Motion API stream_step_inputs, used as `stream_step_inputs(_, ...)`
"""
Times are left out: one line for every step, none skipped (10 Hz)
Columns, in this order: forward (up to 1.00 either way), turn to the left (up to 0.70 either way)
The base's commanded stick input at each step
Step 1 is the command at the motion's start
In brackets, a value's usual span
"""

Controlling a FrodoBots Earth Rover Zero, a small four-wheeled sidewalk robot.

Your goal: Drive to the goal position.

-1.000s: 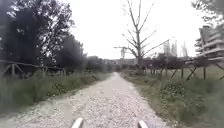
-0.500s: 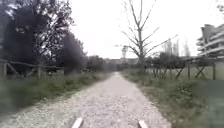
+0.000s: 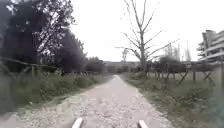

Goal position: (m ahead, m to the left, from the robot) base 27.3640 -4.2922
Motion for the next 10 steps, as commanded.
stream_step_inputs(0.70,0.00)
stream_step_inputs(0.70,0.00)
stream_step_inputs(0.70,0.00)
stream_step_inputs(0.70,0.00)
stream_step_inputs(0.70,0.00)
stream_step_inputs(0.70,0.00)
stream_step_inputs(0.70,0.00)
stream_step_inputs(0.70,-0.18)
stream_step_inputs(0.70,-0.32)
stream_step_inputs(0.70,-0.34)
